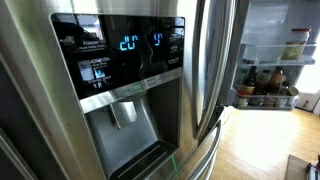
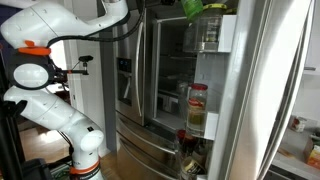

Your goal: Move the green bottle to the top compartment of the fridge door

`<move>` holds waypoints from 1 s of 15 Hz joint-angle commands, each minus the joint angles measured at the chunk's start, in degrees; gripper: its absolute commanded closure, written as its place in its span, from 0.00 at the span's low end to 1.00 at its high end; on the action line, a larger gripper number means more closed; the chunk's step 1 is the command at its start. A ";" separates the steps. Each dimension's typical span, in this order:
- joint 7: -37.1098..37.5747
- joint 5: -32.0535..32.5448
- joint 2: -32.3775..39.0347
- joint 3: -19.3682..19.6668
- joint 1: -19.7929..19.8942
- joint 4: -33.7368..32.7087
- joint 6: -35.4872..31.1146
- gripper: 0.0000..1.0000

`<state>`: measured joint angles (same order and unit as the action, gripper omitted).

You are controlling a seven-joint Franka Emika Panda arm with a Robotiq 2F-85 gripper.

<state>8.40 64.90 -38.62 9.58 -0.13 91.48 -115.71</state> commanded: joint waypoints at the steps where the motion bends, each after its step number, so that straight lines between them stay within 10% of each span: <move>1: 1.13 -4.92 2.03 1.26 1.87 -2.98 -1.35 0.55; 15: 0.17 -17.50 5.55 4.70 7.43 -7.79 -4.06 0.55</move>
<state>9.63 51.26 -35.36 13.35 5.68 86.69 -118.70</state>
